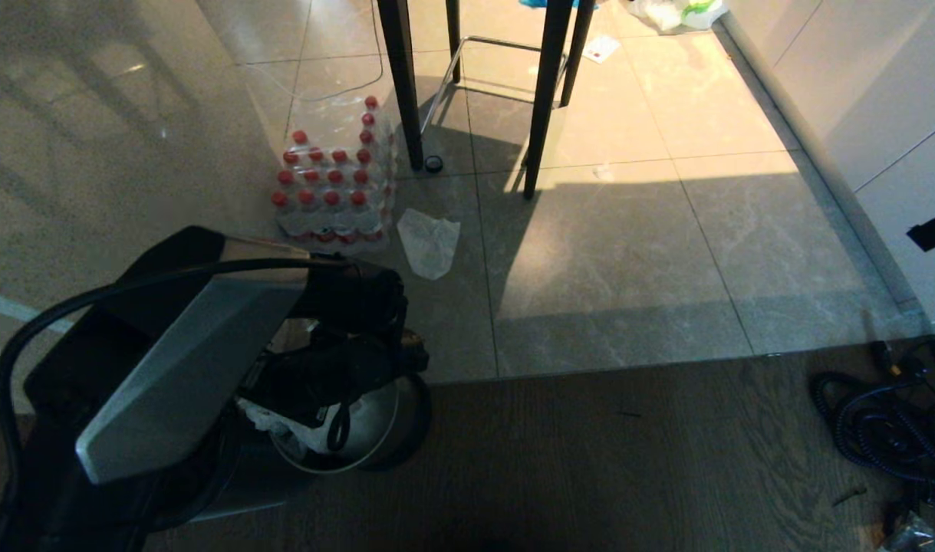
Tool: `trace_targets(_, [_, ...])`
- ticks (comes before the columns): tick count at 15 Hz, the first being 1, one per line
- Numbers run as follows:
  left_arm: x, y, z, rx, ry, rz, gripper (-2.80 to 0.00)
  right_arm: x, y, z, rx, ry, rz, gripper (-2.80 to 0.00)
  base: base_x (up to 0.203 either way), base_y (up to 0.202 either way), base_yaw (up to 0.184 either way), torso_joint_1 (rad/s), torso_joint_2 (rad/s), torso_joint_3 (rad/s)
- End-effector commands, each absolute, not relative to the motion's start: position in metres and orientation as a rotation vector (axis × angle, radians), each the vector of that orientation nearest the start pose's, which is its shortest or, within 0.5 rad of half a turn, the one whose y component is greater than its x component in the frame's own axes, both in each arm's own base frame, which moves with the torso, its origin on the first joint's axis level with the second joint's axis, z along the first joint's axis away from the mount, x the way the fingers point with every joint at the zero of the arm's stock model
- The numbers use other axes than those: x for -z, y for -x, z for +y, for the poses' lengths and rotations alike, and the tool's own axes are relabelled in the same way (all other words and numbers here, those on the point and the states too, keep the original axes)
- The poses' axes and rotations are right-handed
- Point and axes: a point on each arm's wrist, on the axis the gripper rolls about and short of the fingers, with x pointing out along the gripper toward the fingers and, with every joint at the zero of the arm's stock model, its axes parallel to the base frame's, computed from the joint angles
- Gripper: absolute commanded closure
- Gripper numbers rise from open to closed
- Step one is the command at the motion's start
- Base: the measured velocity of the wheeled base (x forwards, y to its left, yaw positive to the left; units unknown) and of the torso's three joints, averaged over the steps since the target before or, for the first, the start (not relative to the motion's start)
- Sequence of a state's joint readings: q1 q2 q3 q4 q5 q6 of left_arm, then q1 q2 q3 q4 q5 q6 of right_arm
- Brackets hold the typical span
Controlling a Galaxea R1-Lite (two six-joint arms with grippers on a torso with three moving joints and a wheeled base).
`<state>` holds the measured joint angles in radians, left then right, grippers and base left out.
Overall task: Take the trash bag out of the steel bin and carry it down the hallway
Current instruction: Pick up the trash bag
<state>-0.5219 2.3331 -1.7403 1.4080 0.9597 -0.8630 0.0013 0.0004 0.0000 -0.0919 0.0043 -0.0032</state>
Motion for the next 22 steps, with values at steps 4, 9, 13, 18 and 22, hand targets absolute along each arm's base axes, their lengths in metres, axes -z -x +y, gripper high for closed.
trace_targets(4, [-0.148,-0.284,-0.173,-0.627,-0.340,1.214,0.00,-0.075,0.020,0.000,-0.006,0.003,-0.055,0.00,0.000,0.000,0.000,0.000,0.00,0.000])
trace_targets(9, [-0.196,-0.236,-0.178,-0.379,-0.090,1.135,0.00,-0.075,0.020,0.000,-0.006,0.003,-0.055,0.00,0.000,0.000,0.000,0.000,0.00,0.000])
trace_targets(13, [-0.238,-0.174,-0.139,-0.237,0.035,0.999,0.00,-0.075,0.020,0.000,-0.006,0.003,-0.057,0.00,0.000,0.000,0.000,0.000,0.00,0.000])
trace_targets(18, [-0.201,-0.135,-0.120,-0.147,-0.066,1.027,0.00,-0.075,0.020,0.000,-0.006,0.004,-0.055,0.00,0.000,0.000,0.000,0.000,0.00,0.000])
trace_targets(22, [-0.175,-0.133,-0.121,-0.162,-0.076,0.750,0.00,-0.075,0.020,0.000,-0.006,0.003,-0.057,0.00,0.000,0.000,0.000,0.000,0.00,0.000])
